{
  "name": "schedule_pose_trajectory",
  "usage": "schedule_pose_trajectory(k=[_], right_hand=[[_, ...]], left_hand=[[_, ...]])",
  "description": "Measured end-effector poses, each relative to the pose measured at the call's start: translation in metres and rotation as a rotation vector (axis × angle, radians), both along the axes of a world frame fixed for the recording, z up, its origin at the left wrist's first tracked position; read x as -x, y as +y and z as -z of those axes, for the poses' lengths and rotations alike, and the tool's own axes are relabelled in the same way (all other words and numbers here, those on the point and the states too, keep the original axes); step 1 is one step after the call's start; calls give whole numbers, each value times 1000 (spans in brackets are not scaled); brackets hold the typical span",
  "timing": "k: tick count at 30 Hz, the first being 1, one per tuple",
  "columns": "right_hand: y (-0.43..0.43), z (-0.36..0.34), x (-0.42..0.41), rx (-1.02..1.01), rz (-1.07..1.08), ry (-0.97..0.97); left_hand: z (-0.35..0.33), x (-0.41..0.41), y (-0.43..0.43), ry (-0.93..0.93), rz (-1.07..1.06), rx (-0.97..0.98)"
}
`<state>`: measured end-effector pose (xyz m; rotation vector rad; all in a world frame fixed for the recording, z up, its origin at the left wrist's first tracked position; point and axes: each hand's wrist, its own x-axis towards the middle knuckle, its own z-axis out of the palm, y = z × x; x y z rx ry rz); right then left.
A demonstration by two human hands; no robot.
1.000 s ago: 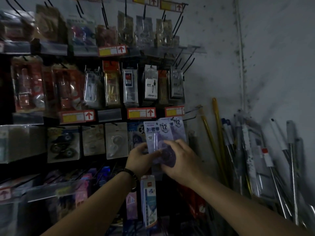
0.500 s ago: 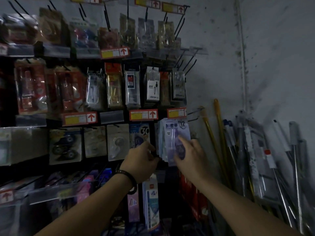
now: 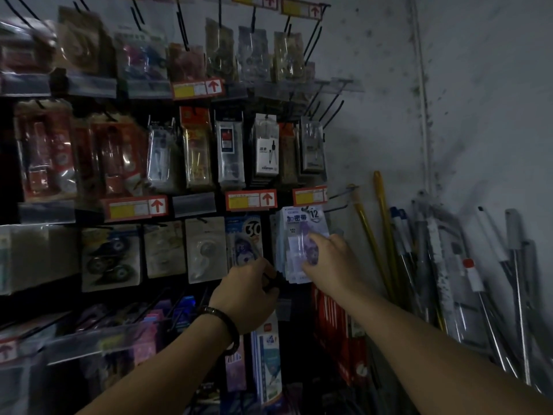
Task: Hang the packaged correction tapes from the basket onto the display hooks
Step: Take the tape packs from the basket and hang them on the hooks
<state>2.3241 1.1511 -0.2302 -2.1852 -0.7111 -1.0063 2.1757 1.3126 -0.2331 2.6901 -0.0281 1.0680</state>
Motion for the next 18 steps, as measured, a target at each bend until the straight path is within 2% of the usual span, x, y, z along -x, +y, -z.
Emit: schedule_pose_trajectory(k=[10, 15, 18], right_hand=[[24, 6, 1, 57, 99, 31], [20, 24, 40, 122, 103, 56], [15, 43, 78, 181, 30, 81]], left_hand=[[1, 34, 22, 31, -67, -85], [26, 65, 33, 100, -54, -72], [56, 89, 42, 176, -100, -101]])
